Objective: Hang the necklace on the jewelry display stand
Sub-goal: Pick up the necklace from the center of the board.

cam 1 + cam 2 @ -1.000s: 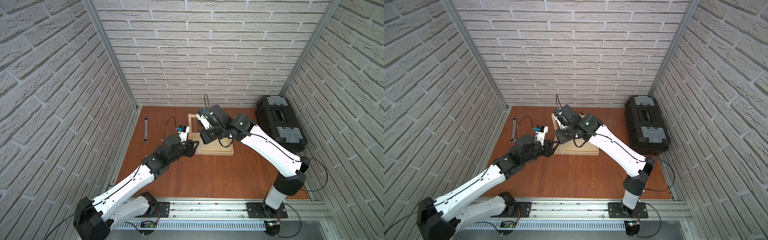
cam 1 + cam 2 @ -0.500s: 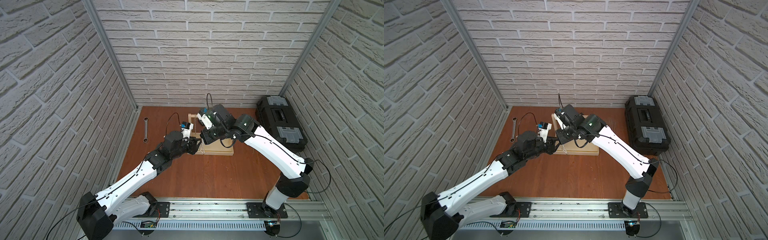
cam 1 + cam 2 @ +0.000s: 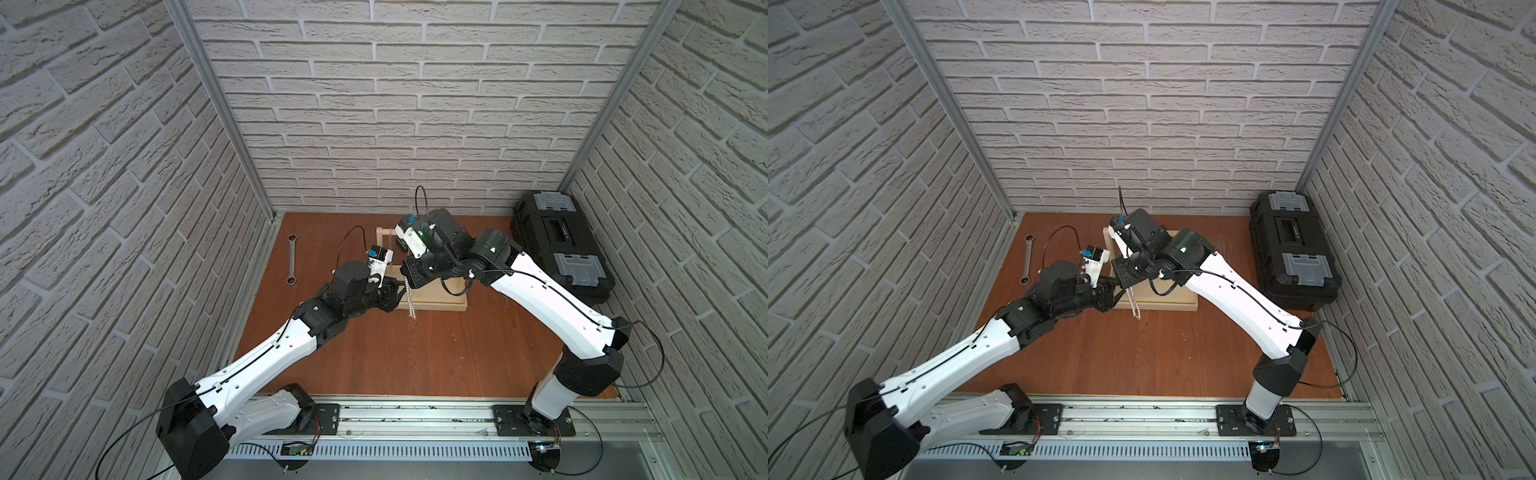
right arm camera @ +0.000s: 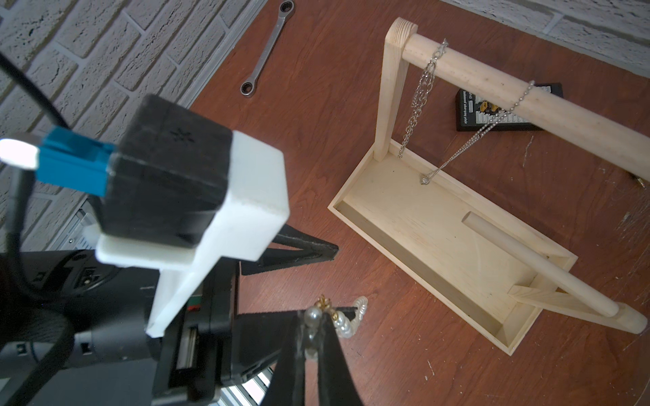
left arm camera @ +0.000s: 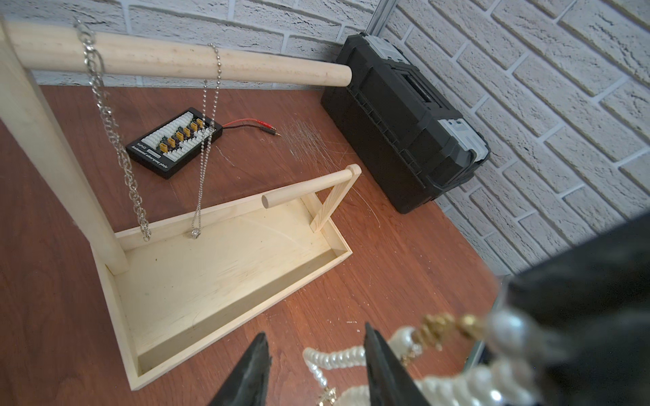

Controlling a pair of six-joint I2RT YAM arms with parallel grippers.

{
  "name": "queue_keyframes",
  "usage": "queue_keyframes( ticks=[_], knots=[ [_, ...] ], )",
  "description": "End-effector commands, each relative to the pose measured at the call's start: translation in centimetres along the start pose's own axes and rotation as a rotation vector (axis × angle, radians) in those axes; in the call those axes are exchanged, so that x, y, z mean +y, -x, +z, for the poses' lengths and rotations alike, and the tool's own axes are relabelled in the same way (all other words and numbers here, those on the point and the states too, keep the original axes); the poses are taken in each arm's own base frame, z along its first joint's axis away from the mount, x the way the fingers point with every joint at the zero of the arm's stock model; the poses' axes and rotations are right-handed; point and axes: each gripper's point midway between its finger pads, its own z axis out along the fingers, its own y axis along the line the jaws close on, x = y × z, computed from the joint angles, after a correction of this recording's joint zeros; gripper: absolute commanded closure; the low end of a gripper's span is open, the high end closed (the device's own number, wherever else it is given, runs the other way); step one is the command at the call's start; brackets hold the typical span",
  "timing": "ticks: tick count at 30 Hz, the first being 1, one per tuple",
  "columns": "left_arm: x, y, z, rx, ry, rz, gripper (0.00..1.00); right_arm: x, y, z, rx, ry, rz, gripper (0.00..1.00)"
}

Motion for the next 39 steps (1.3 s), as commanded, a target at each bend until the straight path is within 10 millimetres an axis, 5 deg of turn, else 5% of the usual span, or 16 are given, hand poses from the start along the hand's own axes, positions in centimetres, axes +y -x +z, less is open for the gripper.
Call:
queue_keyframes(
  ticks=[1, 12, 33, 39],
  knots=[
    [-1.1, 1.2, -1.0, -0.032, -0.033, 0.027, 0.53, -0.3, 1.1, -1.5, -0.07, 0.001, 0.01, 0.95],
    [-0.9, 0.0, -1.0, -0.013, -0.029, -0.002, 0.53, -0.1, 1.2, -1.8, -0.078, 0.014, 0.016, 0.95],
    [-1.6, 4.2, 1.4, -0.086, -0.025, 0.093, 0.54, 0.1, 0.9, -2.5, -0.095, 0.059, 0.038, 0.94],
    [-2.2, 4.7, 1.5, -0.08, -0.046, 0.097, 0.69, -0.1, 0.9, -2.6, -0.104, 0.062, 0.045, 0.94]
  ],
)
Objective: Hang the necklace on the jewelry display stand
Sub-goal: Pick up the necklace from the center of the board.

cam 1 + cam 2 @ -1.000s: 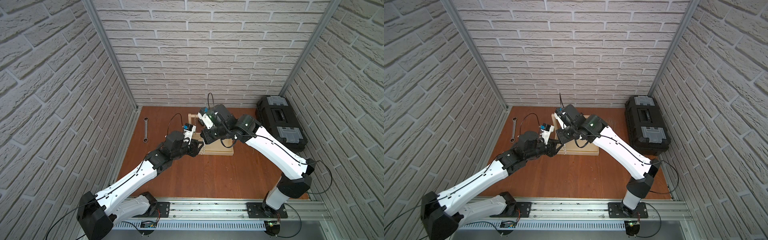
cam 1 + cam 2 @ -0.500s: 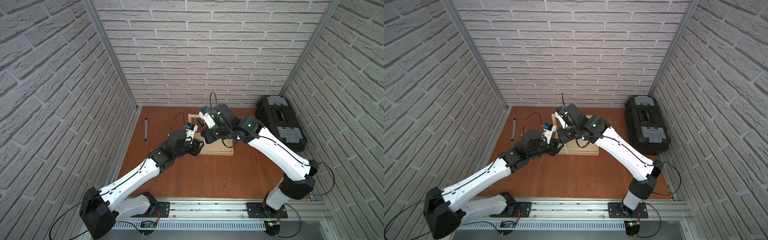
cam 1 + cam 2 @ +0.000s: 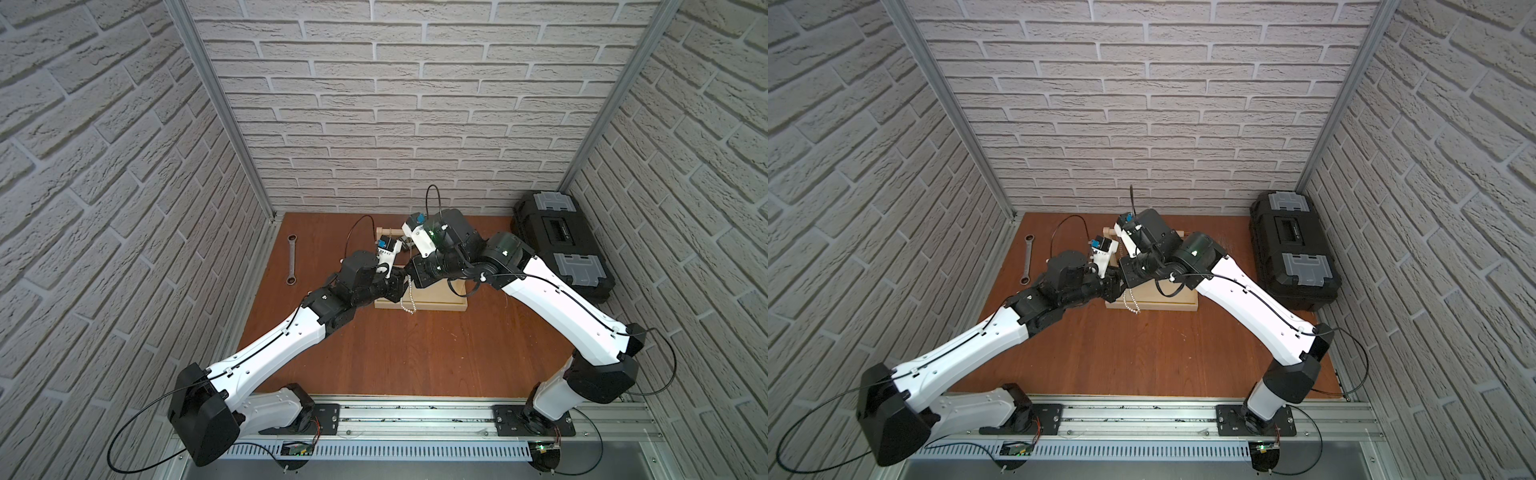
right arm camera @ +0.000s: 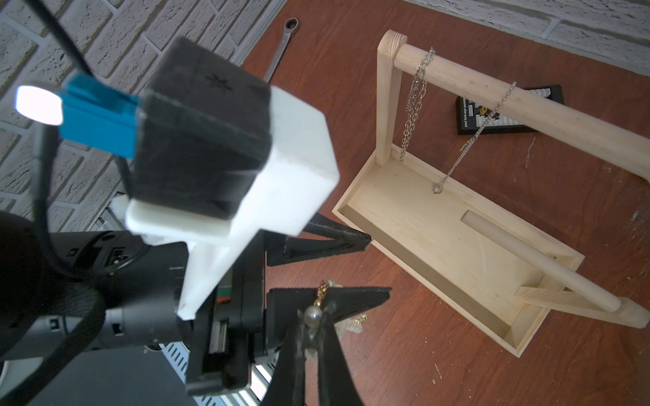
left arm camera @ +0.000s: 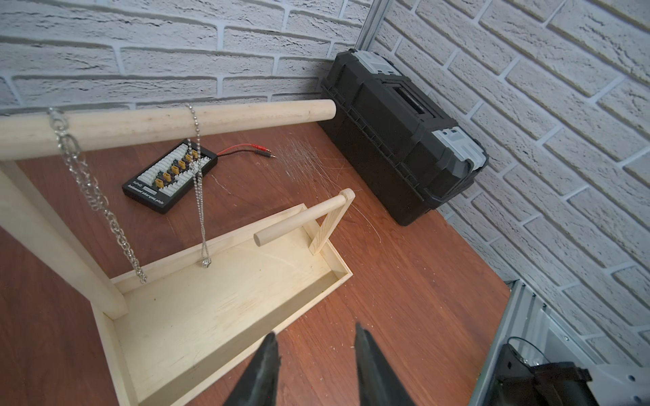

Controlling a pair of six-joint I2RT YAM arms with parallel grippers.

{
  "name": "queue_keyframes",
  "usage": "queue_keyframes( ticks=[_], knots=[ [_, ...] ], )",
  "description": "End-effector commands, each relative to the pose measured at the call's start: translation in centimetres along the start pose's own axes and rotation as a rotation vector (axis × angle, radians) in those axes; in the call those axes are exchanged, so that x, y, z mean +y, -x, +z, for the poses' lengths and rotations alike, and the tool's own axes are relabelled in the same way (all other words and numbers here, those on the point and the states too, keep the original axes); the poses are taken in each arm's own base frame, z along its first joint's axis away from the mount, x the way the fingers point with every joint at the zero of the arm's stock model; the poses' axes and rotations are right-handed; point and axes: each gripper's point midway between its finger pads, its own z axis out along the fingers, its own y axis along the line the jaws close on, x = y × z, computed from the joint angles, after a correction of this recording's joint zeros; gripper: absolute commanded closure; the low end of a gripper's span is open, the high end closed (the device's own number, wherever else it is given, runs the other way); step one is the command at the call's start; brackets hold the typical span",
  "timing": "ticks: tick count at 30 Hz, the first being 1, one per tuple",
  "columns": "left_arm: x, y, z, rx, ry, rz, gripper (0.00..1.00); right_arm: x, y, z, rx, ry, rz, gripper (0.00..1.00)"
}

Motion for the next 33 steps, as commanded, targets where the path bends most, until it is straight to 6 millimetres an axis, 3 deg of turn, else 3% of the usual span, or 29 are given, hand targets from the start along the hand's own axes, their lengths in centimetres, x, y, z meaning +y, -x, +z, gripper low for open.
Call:
queue_keyframes(
  ticks=[1, 7, 11, 17, 21, 28, 33],
  knots=[
    [-1.1, 2.2, -0.4, -0.058, -0.038, 0.029, 0.72, 0.2, 1.1, -1.4, -0.065, 0.029, 0.014, 0.94],
    [-1.8, 2.7, -1.0, -0.046, -0.06, 0.04, 0.92, -0.7, 0.8, -0.9, -0.054, 0.016, 0.023, 0.94],
    [-2.2, 2.9, -1.5, -0.024, -0.066, 0.054, 0.97, -1.6, 0.9, -0.4, -0.051, 0.011, 0.03, 0.94],
    [-2.9, 3.8, -2.1, 0.004, -0.072, 0.072, 0.97, -2.8, 1.6, -0.3, -0.061, 0.011, 0.036, 0.93],
    [-3.3, 4.4, -1.9, 0.019, -0.081, 0.071, 0.95, -3.4, 2.0, -0.8, -0.081, 0.0, 0.031, 0.86],
    [-3.3, 5.8, -1.0, 0.051, -0.055, 0.071, 0.95, -4.4, 1.0, -2.2, -0.103, -0.03, 0.037, 0.58],
    [-3.4, 6.6, -0.8, 0.042, -0.051, 0.087, 0.94, -5.0, -0.3, -3.4, -0.143, -0.028, 0.043, 0.55]
  ],
)
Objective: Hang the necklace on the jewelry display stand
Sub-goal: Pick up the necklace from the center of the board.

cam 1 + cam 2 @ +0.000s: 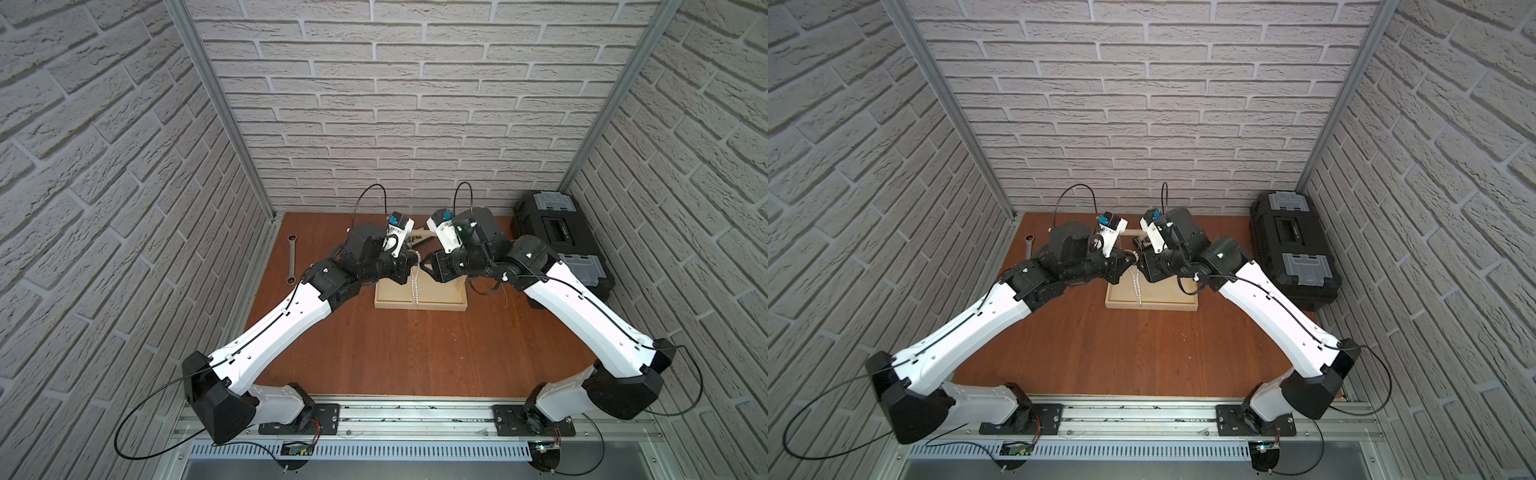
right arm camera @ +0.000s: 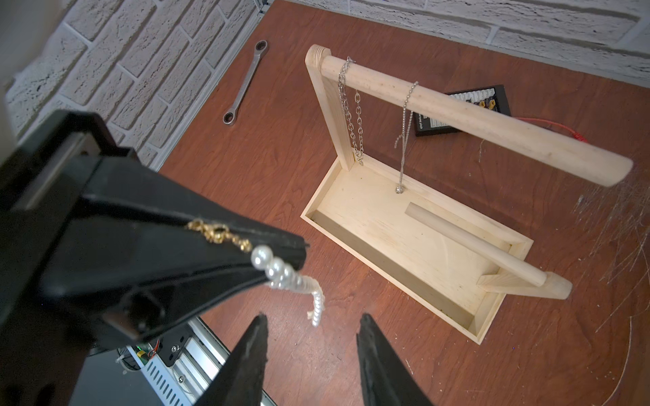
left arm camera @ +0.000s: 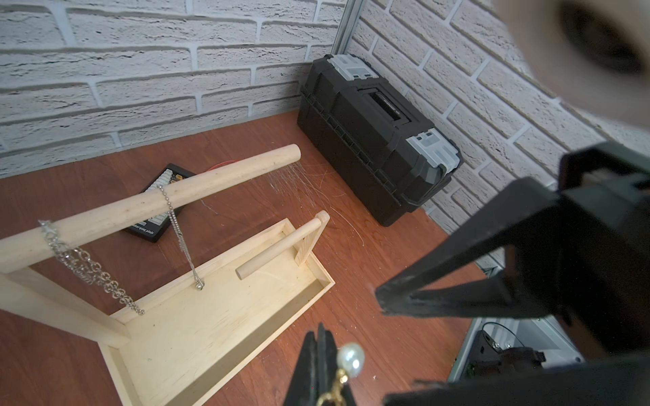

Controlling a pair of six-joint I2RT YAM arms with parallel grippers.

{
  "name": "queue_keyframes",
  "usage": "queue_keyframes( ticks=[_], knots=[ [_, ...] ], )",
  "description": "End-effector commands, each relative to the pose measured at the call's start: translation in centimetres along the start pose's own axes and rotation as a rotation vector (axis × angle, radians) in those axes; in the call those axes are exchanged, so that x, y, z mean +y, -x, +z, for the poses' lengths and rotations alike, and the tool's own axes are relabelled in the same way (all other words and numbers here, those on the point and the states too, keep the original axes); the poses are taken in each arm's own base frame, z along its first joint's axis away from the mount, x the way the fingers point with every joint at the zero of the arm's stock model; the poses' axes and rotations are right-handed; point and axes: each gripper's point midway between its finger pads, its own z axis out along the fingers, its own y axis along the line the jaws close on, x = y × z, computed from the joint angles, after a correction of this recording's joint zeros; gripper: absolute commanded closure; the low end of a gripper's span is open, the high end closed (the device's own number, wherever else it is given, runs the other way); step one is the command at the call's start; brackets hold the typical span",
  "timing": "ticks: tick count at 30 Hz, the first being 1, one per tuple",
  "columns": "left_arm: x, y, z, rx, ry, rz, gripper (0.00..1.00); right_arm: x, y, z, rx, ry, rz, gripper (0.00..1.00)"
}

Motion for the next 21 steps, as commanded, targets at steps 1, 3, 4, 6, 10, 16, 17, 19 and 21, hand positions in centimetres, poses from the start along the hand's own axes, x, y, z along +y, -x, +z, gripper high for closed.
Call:
queue_keyframes(
  ticks=[1, 3, 4, 6, 10, 16, 17, 19, 21],
  knots=[
    [-0.5, 1.3, -0.2, -0.019, -0.011, 0.038, 0.94, -0.3, 0.8, -1.4, -0.085, 0.002, -0.001, 0.54],
    [-0.6, 1.6, -0.2, -0.008, -0.007, 0.05, 0.94, -0.4, 0.5, -1.3, -0.09, 0.009, 0.002, 0.54],
    [-0.7, 1.8, -0.3, -0.002, -0.008, 0.055, 0.94, -0.2, 0.5, -1.3, -0.095, 0.019, 0.004, 0.54],
    [-0.8, 2.1, -0.3, 0.008, -0.005, 0.063, 0.94, -0.1, 0.5, -0.9, -0.099, 0.032, 0.007, 0.54],
    [-1.1, 2.8, -0.2, 0.008, -0.011, 0.073, 0.94, 0.7, 1.2, -0.1, -0.116, 0.074, 0.013, 0.55],
    [-1.7, 3.2, 0.1, 0.019, -0.025, 0.079, 0.93, 0.2, 2.2, 0.8, -0.138, 0.052, 0.012, 0.55],
    [-1.7, 3.2, 0.1, 0.024, -0.025, 0.081, 0.93, 0.2, 2.3, 0.8, -0.143, 0.055, 0.014, 0.55],
    [-1.8, 3.2, 0.3, 0.036, -0.026, 0.084, 0.93, -0.1, 2.6, 1.0, -0.151, 0.053, 0.018, 0.55],
    [-1.9, 3.2, 0.3, 0.04, -0.031, 0.086, 0.92, -0.5, 2.7, 1.3, -0.151, 0.039, 0.02, 0.56]
  ],
)
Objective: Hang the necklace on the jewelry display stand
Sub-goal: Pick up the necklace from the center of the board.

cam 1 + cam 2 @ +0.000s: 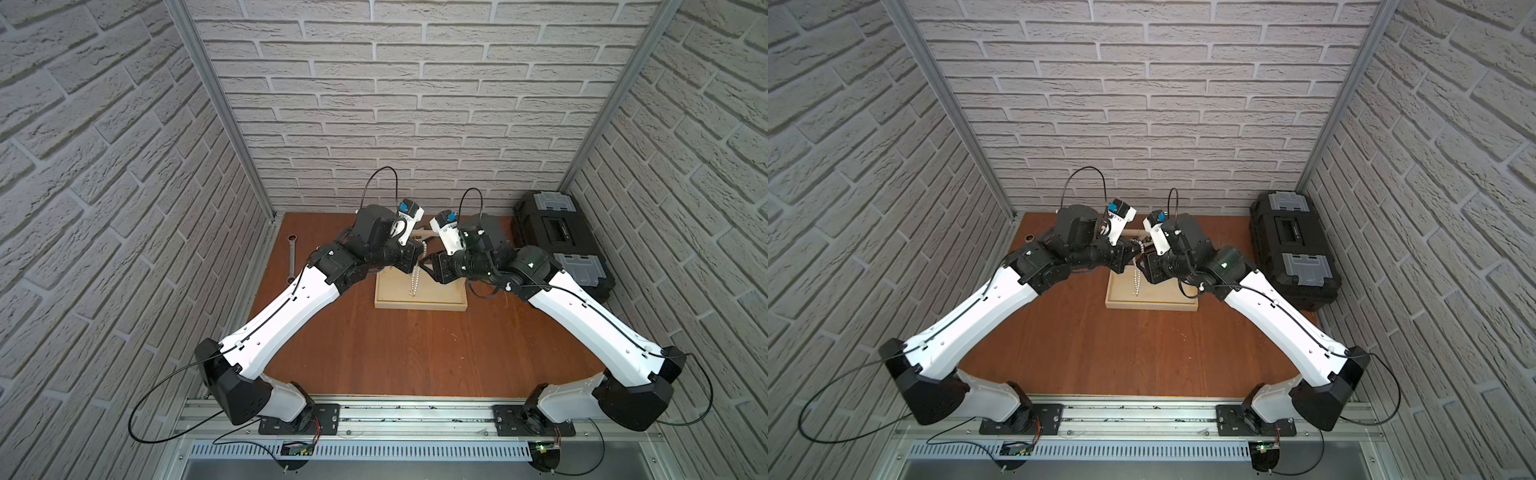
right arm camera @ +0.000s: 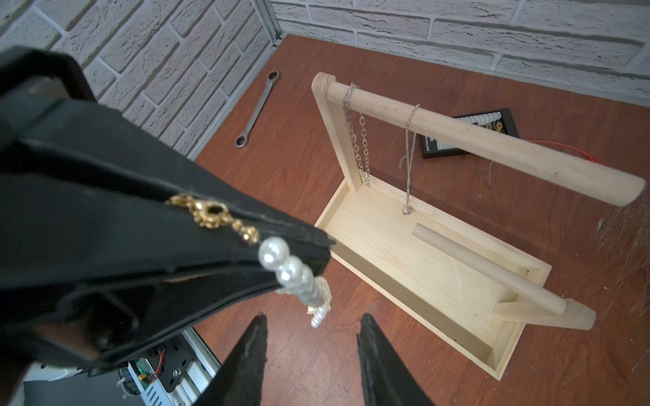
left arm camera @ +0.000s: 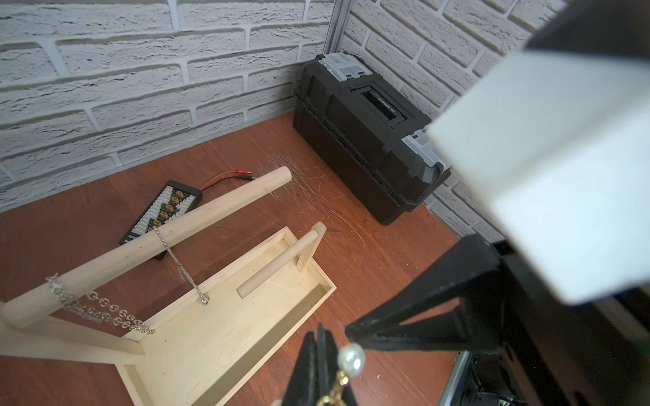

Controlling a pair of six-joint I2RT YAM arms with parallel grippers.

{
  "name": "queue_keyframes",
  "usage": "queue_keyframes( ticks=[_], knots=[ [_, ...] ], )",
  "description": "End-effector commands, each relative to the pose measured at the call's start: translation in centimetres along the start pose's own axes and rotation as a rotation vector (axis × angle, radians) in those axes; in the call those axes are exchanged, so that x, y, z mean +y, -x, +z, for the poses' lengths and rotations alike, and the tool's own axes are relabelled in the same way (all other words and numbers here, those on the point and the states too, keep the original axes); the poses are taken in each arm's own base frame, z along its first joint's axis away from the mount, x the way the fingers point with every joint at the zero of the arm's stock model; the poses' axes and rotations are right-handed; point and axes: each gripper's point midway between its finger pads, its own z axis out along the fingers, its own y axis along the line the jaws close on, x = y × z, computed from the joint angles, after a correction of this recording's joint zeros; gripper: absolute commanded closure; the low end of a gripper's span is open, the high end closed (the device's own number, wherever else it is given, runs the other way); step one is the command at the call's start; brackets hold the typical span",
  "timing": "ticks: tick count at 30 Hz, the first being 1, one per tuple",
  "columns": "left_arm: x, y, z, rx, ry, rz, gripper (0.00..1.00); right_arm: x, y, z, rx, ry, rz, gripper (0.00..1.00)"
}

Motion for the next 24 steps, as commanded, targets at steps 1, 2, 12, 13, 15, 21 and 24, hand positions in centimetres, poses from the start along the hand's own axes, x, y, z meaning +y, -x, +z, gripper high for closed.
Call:
queue_keyframes(
  ticks=[1, 2, 12, 13, 15, 21, 24],
  knots=[
    [-1.0, 0.8, -0.4, -0.009, -0.031, 0.03, 0.92, -0.4, 1.4, 0.6, -0.05, -0.003, 0.002, 0.56],
    [-1.0, 0.7, -0.3, -0.005, -0.031, 0.03, 0.92, -0.6, 1.4, 0.8, -0.05, -0.006, 0.004, 0.56],
    [-1.7, 1.3, 0.5, 0.005, -0.066, 0.046, 0.91, -1.5, 2.9, 2.4, -0.071, -0.003, 0.015, 0.66],
    [-1.8, 1.4, 0.6, 0.007, -0.067, 0.047, 0.9, -1.7, 3.1, 2.5, -0.077, -0.006, 0.016, 0.67],
    [-1.7, 1.4, 1.0, 0.019, -0.067, 0.05, 0.9, -1.9, 3.5, 2.5, -0.085, -0.013, 0.019, 0.7],
    [-1.2, 1.3, 2.3, 0.042, -0.05, 0.053, 0.9, -2.3, 4.8, 1.5, -0.124, -0.024, 0.015, 0.8],
    [-0.9, 1.6, 3.0, 0.043, -0.041, 0.054, 0.9, -3.0, 5.2, 1.3, -0.139, -0.051, 0.011, 0.8]
  ],
)
